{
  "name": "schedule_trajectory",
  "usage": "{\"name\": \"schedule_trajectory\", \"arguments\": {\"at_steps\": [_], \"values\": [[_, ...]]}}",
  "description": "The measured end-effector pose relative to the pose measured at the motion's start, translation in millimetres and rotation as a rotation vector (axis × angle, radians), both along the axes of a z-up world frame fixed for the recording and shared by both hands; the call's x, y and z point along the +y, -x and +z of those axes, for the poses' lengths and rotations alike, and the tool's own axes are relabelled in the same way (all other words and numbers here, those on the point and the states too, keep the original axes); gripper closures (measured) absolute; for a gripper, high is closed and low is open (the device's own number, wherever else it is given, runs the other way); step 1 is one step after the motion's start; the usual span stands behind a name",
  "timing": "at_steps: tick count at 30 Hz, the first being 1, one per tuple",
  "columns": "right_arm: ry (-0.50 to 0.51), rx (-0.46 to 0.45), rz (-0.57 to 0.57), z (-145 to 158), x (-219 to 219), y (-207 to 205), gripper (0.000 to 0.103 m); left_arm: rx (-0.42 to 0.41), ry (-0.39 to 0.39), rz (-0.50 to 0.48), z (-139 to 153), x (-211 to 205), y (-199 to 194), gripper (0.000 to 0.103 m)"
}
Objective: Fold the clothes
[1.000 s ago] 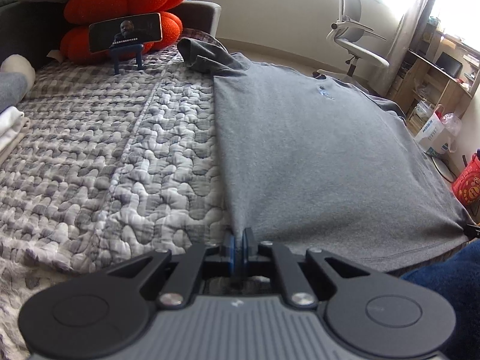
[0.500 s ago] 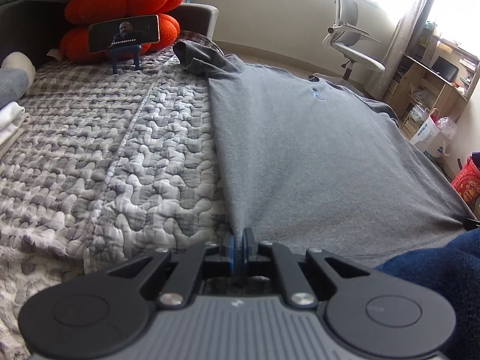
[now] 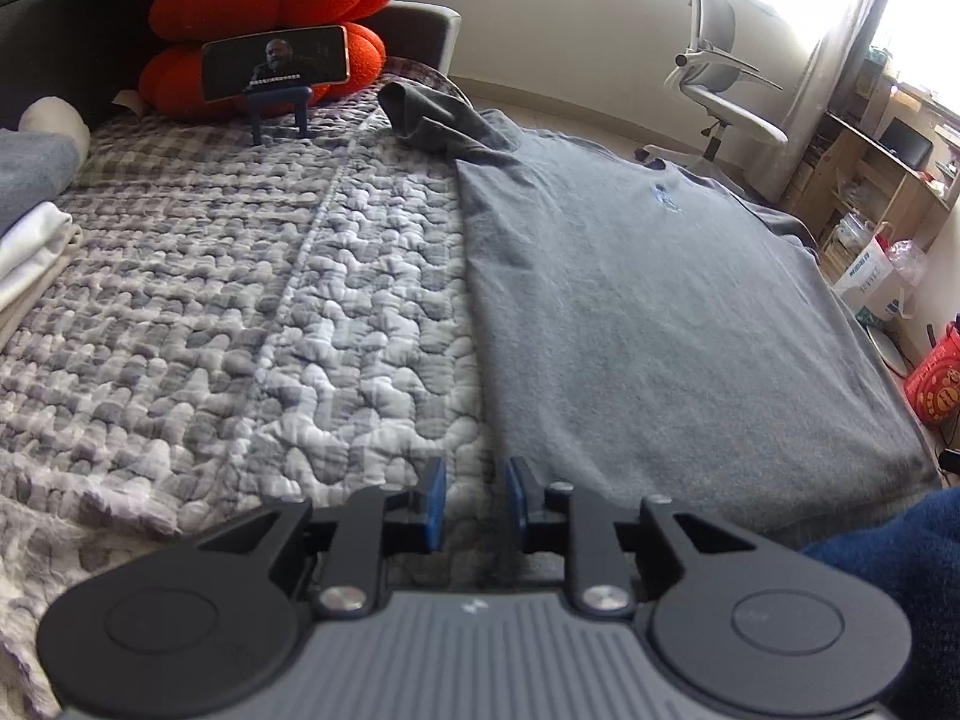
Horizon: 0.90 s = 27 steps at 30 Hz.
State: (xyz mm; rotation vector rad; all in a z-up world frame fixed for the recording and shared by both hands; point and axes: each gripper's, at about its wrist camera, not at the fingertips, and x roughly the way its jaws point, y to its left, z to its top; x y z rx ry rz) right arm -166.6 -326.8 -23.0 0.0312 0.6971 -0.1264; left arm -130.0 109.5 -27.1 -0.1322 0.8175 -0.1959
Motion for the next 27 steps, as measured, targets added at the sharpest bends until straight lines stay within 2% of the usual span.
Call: {"name": "schedule_trajectory", "arguments": {"at_steps": [2, 4, 12, 18, 23, 24, 27], "values": [[-0.001, -0.022, 0.007, 8, -3, -6, 0.071, -0.012, -0.006, 0.014, 6, 3, -9, 0.075], [0.0, -0.039, 0.018, 14, -5, -15, 0.07, -0.022, -0.008, 0.023, 11, 4, -19, 0.065], [-0.04, -0.052, 0.073, 21, -3, -77, 0.069, -0.017, -0.001, 0.036, 17, 0, -62, 0.064], [-0.03, -0.059, 0.125, 35, -5, -115, 0.068, -0.03, -0.02, 0.062, 29, 2, -98, 0.057], [-0.031, -0.086, 0.13, 54, -17, -149, 0.065, -0.039, 0.015, 0.134, 41, 6, -143, 0.053], [-0.025, -0.091, 0.131, 58, -19, -156, 0.062, -0.045, 0.017, 0.142, 43, 4, -153, 0.048], [-0.014, -0.1, 0.124, 66, -29, -179, 0.057, -0.05, 0.005, 0.141, 44, -2, -185, 0.045]]}}
